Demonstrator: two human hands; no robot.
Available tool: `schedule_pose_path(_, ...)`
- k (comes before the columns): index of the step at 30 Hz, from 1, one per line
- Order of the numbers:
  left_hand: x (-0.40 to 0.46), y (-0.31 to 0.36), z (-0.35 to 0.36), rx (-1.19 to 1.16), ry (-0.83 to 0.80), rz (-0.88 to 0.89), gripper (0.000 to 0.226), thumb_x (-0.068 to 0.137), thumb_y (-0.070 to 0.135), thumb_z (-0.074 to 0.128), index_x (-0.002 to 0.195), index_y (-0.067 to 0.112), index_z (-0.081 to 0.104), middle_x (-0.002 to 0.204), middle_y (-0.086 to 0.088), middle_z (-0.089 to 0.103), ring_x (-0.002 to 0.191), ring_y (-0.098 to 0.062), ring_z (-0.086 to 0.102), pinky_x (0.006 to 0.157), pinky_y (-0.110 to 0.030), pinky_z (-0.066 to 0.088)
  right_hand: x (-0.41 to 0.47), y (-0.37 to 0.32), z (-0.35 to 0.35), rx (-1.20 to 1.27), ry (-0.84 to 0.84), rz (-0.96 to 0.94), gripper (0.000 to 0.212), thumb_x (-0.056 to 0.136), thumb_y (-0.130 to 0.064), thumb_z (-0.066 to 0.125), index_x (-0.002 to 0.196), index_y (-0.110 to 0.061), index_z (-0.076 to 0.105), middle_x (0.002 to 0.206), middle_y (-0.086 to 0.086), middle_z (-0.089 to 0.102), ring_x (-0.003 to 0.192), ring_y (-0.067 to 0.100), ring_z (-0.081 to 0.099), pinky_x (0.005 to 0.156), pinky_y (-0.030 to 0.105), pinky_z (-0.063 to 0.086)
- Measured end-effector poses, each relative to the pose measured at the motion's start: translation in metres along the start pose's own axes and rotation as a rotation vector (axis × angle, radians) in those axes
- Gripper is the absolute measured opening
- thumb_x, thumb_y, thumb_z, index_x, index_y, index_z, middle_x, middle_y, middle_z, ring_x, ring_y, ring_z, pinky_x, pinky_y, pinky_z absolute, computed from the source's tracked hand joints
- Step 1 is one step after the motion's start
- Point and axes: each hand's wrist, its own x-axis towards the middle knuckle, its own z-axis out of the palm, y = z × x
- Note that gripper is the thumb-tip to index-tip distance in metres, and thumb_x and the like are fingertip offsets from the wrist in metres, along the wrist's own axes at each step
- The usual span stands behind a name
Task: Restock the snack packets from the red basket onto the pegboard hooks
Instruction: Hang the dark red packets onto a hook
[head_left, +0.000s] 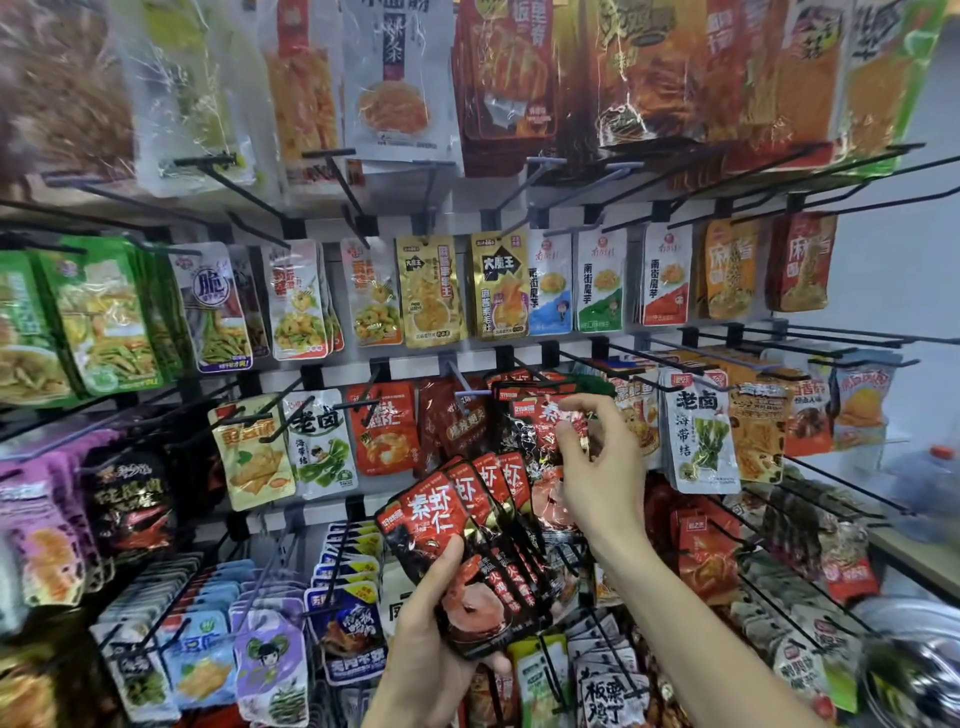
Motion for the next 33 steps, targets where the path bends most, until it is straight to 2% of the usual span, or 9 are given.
schedule_pose_path(2,-0.001,0.001,-0.001,-0.001,0.004,0.006,0.096,0.055,0.057,0.099,0.132,0.007,0.072,0.139,-0.040,0.057,0.120,-0.061,0.042,0.037,-0.034,0.055,0.001,0.000,0.001,-0.041,-0.016,-0.003,0.024,0.104,-0.017,0.060,0.109,-0.040,0.063,0.109,-0.036,0.058,0.096,-0.001,0.060,0.101,0.036,0.051)
schedule_pose_path(5,-0.003,0.001,-0.005,-0.028,0.004,0.024,0.097,0.057,0.055,0.099,0.135,0.006,0.069,0.142,-0.043,0.051,0.111,-0.053,0.047,0.037,-0.035,0.055,0.002,-0.001,0.003,-0.095,-0.003,0.016,0.033,0.104,-0.019,0.059,0.106,-0.052,0.061,0.107,-0.042,0.058,0.088,0.021,0.059,0.097,0.058,0.055)
schedule_pose_path(11,-0.010,0.009,-0.001,-0.033,-0.095,0.040,0.095,0.054,0.054,0.100,0.131,0.006,0.071,0.136,-0.037,0.062,0.088,-0.052,0.071,0.035,-0.033,0.053,0.007,0.004,0.004,-0.169,0.047,0.010,0.028,0.103,-0.020,0.061,0.119,-0.042,0.069,0.115,-0.033,0.057,0.092,0.023,0.064,0.098,0.055,0.054)
schedule_pose_path(14,-0.010,0.010,-0.003,-0.021,-0.049,0.053,0.098,0.056,0.055,0.100,0.135,0.006,0.069,0.139,-0.035,0.061,0.091,-0.049,0.065,0.035,-0.033,0.053,0.014,0.008,0.011,-0.235,0.040,0.005,0.028,0.102,-0.017,0.063,0.119,-0.038,0.070,0.113,-0.038,0.051,0.086,0.028,0.066,0.098,0.052,0.055)
schedule_pose_path(19,-0.006,0.009,-0.002,-0.020,-0.002,0.049,0.100,0.060,0.055,0.098,0.138,0.003,0.065,0.143,-0.043,0.051,0.107,-0.051,0.048,0.035,-0.032,0.053,0.042,0.030,0.033,-0.365,0.004,0.014,0.024,0.102,-0.021,0.064,0.120,-0.036,0.065,0.100,-0.005,0.072,0.086,0.024,0.071,0.083,0.044,0.059)
schedule_pose_path(24,-0.005,0.008,-0.001,-0.032,-0.012,0.019,0.099,0.060,0.056,0.097,0.138,0.004,0.066,0.144,-0.040,0.052,0.109,-0.052,0.048,0.037,-0.032,0.054,0.025,0.023,0.020,-0.390,-0.063,0.000,0.035,0.104,-0.022,0.061,0.138,-0.030,0.063,0.136,-0.005,0.063,0.122,0.015,0.059,0.111,0.032,0.039)
schedule_pose_path(27,-0.003,0.006,-0.004,-0.017,0.011,0.017,0.096,0.058,0.058,0.097,0.132,0.003,0.070,0.140,-0.034,0.056,0.103,-0.049,0.051,0.037,-0.032,0.053,-0.010,0.014,0.002,-0.250,-0.029,0.014,0.029,0.103,-0.030,0.063,0.131,-0.034,0.069,0.132,-0.012,0.066,0.122,0.011,0.062,0.110,0.041,0.049)
schedule_pose_path(30,0.000,0.002,-0.003,-0.007,0.045,-0.015,0.096,0.067,0.059,0.092,0.137,-0.001,0.065,0.141,-0.034,0.044,0.116,-0.056,0.035,0.039,-0.033,0.054,-0.040,-0.004,-0.009,0.170,-0.197,0.265,0.017,0.098,-0.038,0.067,0.112,-0.032,0.075,0.107,-0.018,0.077,0.104,0.002,0.070,0.096,0.030,0.055)
schedule_pose_path(33,0.003,-0.001,0.000,0.036,0.053,-0.038,0.093,0.064,0.061,0.092,0.132,0.002,0.070,0.142,-0.037,0.047,0.118,-0.057,0.038,0.041,-0.033,0.055,-0.051,-0.004,-0.009,0.282,-0.298,0.377,0.012,0.096,-0.026,0.073,0.107,-0.024,0.076,0.101,-0.013,0.079,0.102,0.006,0.073,0.092,0.029,0.055)
